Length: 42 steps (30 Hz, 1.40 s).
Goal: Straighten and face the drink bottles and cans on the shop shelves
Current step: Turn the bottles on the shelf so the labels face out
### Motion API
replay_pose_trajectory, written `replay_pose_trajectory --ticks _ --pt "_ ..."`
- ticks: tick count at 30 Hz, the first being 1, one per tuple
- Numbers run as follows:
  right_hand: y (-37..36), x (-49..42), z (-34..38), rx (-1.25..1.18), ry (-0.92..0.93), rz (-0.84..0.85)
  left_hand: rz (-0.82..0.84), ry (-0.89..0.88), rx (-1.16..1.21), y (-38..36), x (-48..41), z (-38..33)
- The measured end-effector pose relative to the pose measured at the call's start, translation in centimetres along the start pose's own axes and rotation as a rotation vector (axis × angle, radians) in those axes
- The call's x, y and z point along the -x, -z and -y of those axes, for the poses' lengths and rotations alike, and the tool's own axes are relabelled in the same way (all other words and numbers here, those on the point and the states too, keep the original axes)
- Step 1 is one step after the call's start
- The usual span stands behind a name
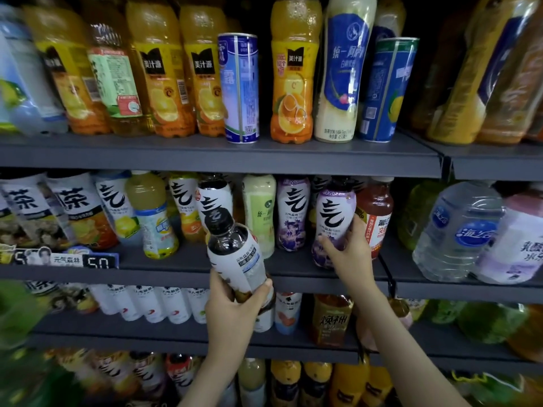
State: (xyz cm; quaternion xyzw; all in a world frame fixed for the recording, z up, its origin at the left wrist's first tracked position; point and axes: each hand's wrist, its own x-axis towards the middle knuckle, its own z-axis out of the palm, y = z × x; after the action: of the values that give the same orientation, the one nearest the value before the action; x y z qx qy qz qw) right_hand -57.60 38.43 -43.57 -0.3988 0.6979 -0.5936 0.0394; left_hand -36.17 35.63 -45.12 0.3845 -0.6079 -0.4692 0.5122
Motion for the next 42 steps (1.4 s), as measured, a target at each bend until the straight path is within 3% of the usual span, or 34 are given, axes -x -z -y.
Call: replay_pose_trajectory --ticks 7,10,15,19,24,29,36,42 --pt "-1.0 -1.5 1.1 0.131 -0.143 0.091 0.05 0.058 -0.093 -0.3 0.3 -1.4" --pt "0.1 3.0 4.4 0.023 -0.171 0.06 0.095 0.104 -0.178 0.4 1.0 -3.3" --pt "2.2 8.5 13.2 -0.238 -0.211 0.493 0.234 0.108 -0.388 1.6 1.5 -9.3" --pt "4.1 7.9 17.9 -0.192 -0.213 0.437 0.364 0.001 -0.588 2.3 1.7 -15.1" --pt "7.0 8.8 18.0 -0.209 -0.257 0.386 0.641 -0.001 -0.44 4.8 1.5 -15.8" --pt "8.3 11.3 12.3 -0.225 -0.316 0.124 0.43 -0.065 -0.405 2.4 1.8 -9.7" --pt "10.1 10.3 5.4 -0.276 -0.281 -0.239 0.229 -0.098 -0.355 -10.3 -2.4 -3.4" --pt "9.6 8.6 0.7 -0.254 -0.214 -0.326 0.007 -0.114 -0.468 -17.9 -4.9 -0.5"
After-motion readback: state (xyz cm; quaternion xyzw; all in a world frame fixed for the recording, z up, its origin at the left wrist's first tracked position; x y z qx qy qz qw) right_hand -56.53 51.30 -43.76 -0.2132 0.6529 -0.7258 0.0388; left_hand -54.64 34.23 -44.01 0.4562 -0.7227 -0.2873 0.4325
